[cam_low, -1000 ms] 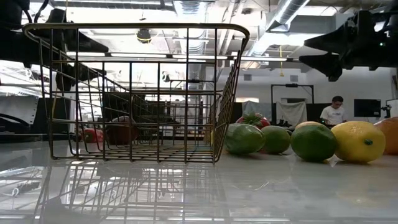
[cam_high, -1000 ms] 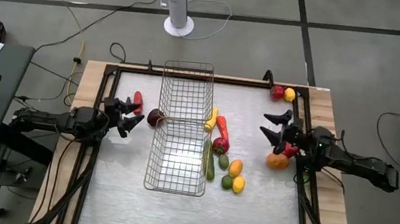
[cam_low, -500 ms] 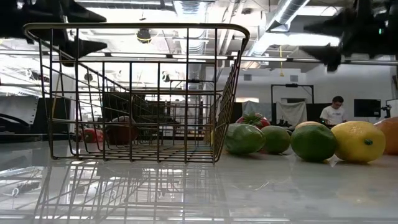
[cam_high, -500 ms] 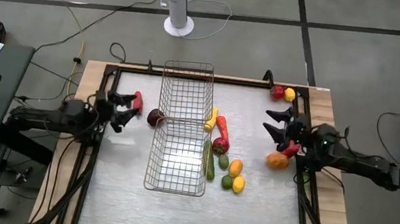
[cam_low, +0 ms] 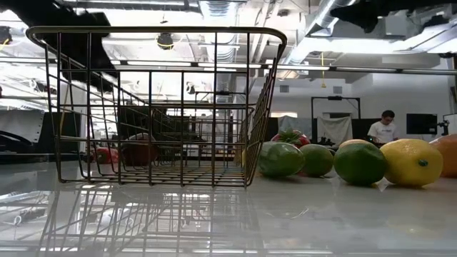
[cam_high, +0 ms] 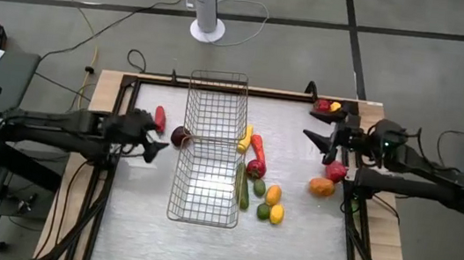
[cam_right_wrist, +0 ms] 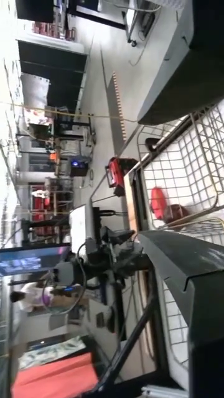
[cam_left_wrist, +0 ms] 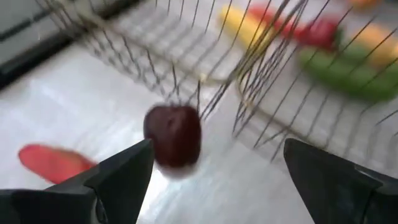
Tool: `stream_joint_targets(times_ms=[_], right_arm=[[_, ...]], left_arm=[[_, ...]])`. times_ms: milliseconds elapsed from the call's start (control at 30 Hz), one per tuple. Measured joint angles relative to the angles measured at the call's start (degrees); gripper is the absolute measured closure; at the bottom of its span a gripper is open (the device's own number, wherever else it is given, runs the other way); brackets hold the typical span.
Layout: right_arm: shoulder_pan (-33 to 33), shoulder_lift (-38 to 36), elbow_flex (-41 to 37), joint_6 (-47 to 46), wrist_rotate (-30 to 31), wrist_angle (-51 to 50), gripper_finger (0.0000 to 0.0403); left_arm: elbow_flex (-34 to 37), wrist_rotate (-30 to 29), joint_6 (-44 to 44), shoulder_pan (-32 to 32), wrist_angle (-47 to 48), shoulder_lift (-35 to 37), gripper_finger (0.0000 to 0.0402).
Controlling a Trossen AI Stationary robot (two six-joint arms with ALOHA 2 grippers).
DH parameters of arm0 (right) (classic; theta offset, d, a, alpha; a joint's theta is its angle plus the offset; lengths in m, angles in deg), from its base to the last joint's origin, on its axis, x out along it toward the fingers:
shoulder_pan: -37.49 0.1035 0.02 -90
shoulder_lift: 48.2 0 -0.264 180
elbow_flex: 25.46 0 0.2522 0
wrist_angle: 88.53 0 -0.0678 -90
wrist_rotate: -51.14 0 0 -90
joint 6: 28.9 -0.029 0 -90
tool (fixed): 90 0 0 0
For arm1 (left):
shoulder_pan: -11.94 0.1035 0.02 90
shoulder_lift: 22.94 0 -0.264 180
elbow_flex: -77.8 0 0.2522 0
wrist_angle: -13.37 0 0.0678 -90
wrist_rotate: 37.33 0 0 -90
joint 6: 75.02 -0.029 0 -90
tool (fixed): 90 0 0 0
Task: Sort produce into baskets
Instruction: Put the red pepper into the top basket
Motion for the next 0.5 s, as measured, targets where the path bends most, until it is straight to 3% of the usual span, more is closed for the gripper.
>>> stream_joint_targets(times_ms=[167, 367, 500], right_arm=[[0.00, 0.59, 0.00, 0.54, -0.03, -1.73, 0.0085], [0.00, 0.44, 0.00, 1.80, -0.15, -1.54, 0.0085], [0.00, 0.45, 0.02, 1.06, -4.84, -1.65, 0.0085]], left_arm=[[-1.90, 3.22, 2.63, 0.90, 0.53, -7.49, 0.0056], [-2.59, 0.59, 7.40, 3.84, 0.82, -13.35, 0.0056], [-2.59, 4.95, 6.55, 7.88, -0.84, -15.46, 0.0056]])
